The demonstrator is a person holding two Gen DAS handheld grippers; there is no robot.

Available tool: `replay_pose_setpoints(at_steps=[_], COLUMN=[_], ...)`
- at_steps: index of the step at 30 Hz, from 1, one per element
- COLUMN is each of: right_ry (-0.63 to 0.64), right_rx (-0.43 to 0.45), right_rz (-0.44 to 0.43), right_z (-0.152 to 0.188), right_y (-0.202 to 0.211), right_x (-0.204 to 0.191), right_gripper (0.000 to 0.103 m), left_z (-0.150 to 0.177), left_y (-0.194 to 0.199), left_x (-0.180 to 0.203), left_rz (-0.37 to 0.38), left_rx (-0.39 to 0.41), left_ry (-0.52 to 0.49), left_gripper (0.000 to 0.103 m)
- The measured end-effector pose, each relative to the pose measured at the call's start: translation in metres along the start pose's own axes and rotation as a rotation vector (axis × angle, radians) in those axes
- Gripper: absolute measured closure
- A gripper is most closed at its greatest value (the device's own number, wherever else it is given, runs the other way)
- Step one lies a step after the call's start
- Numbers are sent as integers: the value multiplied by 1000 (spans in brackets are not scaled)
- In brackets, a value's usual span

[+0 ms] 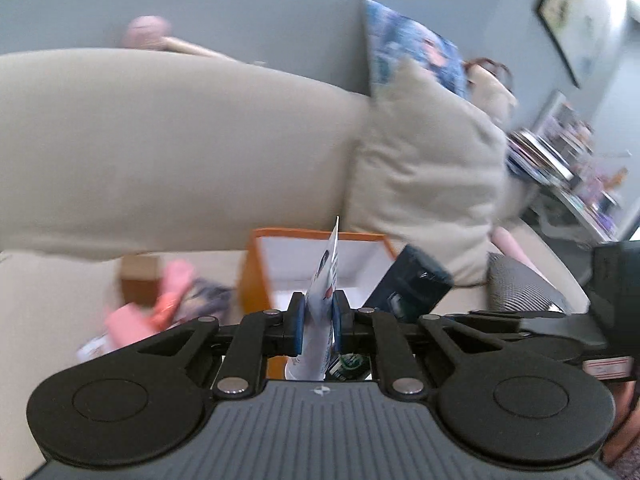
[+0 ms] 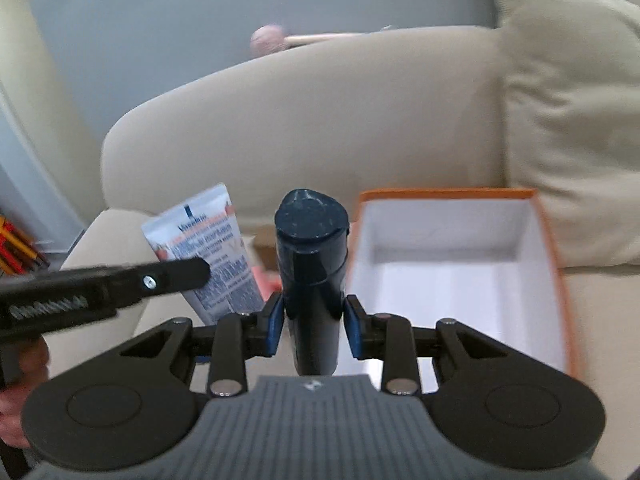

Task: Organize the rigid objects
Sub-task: 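Carry the tube and bottle into the orange box with both grippers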

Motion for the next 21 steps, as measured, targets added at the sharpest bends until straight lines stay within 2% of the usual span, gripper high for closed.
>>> replay_pose_setpoints(at_steps=[3, 5, 10, 14, 21], right_ry=[-13, -40, -111, -145, -212], right_rx=[-39, -81, -164, -204, -190], right_rz=[53, 53, 36, 17, -47], right_z=[4, 11, 36, 39, 24], right_y=[-3, -16, -55, -90, -136], right_x=[32, 50, 90, 116, 140], right_gripper=[70, 70, 70, 70, 70], left_z=[-3, 4, 22, 28, 26], left_y=[-34, -61, -110, -142, -185], left_x=[27, 38, 43, 35, 22], left_rz=[38, 44, 9, -32, -127], left_rx=[-62, -122, -233, -320, -429], left_ry=[-53, -78, -138, -167, -216], left_gripper=[88, 88, 88, 89, 89])
Point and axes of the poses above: each gripper's, at about its wrist camera, not at the fingertips, and y roughly against the way its jaws point, x to its right, z to its underside, the point moved 10 cm from there along -y, roughly the way its jaws point, and after that the axes turned 15 degrees about -z, right-handed, at the moved point
